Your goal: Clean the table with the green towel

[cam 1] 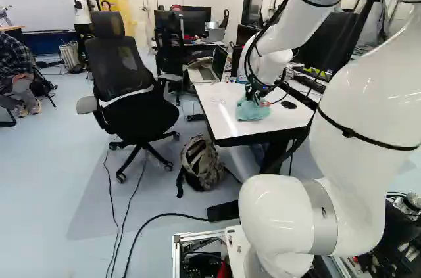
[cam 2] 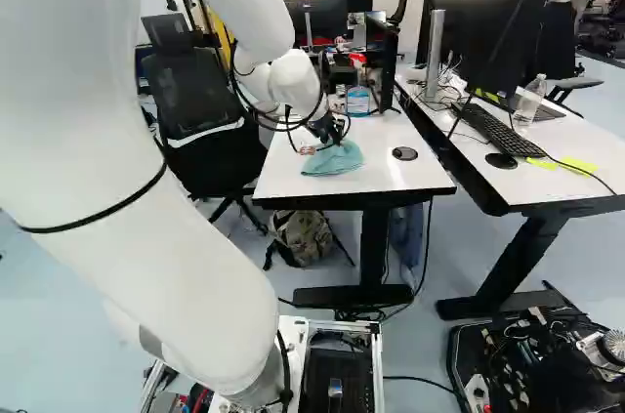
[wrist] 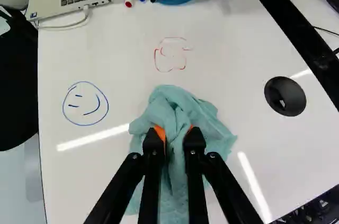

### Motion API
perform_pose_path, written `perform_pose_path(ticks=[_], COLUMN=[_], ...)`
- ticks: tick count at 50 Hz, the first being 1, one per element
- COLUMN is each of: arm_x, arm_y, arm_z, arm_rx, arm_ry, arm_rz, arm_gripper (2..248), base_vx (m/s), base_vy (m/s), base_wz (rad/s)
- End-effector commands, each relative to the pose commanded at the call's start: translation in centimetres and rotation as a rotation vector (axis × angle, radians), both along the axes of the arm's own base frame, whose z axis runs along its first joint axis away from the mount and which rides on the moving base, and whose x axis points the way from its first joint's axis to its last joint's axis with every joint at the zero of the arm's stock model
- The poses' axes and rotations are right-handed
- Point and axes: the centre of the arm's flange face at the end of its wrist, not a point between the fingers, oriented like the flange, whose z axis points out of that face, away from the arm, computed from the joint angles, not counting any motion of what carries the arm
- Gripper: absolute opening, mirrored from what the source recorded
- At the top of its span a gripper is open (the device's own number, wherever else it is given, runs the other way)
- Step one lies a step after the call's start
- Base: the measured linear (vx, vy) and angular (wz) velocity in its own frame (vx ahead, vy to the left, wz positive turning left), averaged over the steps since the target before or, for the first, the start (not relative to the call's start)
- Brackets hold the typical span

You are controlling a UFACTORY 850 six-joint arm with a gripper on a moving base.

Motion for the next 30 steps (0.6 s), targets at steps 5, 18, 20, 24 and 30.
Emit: perform_pose_path(ticks=[5, 18, 20, 24, 30], arm_x=[0.0, 1.5, 2.0, 3.0, 4.5], arm_y=[0.0, -0.1, -0.1, -0.2, -0.3], arm_z=[0.0, 0.0, 0.1, 0.2, 0.5], arm_rx=[0.000, -0.001, -0.001, -0.003, -0.008], arm_ry=[0.000, -0.004, -0.013, -0.042, -0.096], arm_rz=[0.000, 0.006, 0.006, 0.003, -0.002], arm_gripper=[51, 51, 51, 51, 51], base_vx=[0.000, 0.000, 0.000, 0.000, 0.000], base_vy=[0.000, 0.000, 0.000, 0.000, 0.000], base_wz=[0.000, 0.000, 0.000, 0.000, 0.000])
